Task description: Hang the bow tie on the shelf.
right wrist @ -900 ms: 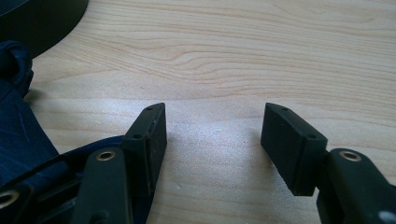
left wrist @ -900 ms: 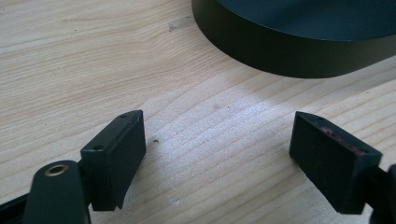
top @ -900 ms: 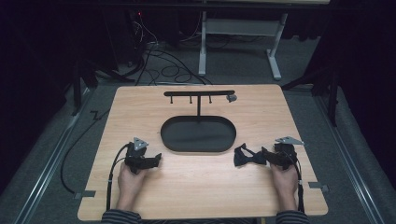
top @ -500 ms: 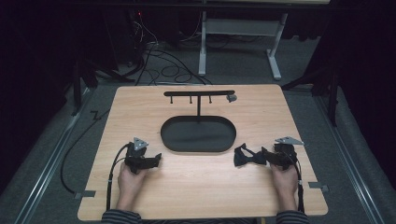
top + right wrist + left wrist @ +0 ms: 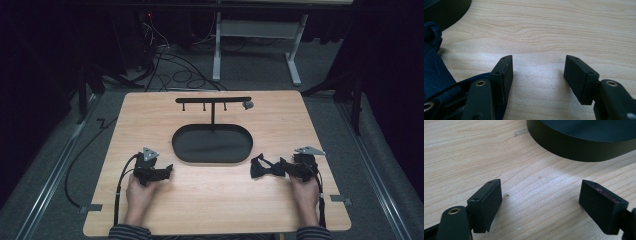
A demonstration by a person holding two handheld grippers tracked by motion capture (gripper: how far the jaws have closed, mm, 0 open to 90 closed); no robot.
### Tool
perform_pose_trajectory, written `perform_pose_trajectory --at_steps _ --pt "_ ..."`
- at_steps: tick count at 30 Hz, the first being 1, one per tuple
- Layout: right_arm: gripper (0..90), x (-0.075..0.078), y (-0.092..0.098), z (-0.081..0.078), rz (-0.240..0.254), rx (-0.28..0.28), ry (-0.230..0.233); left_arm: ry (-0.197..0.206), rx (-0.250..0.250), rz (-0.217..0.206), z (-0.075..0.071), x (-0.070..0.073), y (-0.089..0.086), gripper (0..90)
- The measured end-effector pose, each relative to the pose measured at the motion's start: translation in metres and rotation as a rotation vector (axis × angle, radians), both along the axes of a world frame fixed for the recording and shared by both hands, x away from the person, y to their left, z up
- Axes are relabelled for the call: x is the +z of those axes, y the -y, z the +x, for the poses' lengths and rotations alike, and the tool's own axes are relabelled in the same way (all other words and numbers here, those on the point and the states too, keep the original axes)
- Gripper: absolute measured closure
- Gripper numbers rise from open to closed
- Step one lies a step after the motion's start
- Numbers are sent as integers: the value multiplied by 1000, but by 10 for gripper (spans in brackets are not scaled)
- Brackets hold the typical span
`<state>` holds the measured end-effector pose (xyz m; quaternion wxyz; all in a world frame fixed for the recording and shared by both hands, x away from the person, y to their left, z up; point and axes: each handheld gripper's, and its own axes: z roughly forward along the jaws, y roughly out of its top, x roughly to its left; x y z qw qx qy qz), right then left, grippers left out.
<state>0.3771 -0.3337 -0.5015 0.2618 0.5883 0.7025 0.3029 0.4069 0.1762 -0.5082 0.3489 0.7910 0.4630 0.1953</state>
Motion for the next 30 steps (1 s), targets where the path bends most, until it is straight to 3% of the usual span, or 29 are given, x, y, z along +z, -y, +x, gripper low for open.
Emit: perform_pose_trajectory --at_steps 4,7,14,22,30 --pt "455 0 1 0 6 -7 3 0 0 0 0 0 0 190" --pt "504 2 7 -1 58 -17 -7 0 0 0 0 0 0 190" --pt "516 5 10 -3 65 -20 4 0 0 0 0 0 0 190" --pt "530 18 11 -14 98 21 49 0 0 -1 0 0 0 189" --pt "574 26 8 -25 126 60 60 -2 -2 1 0 0 0 190"
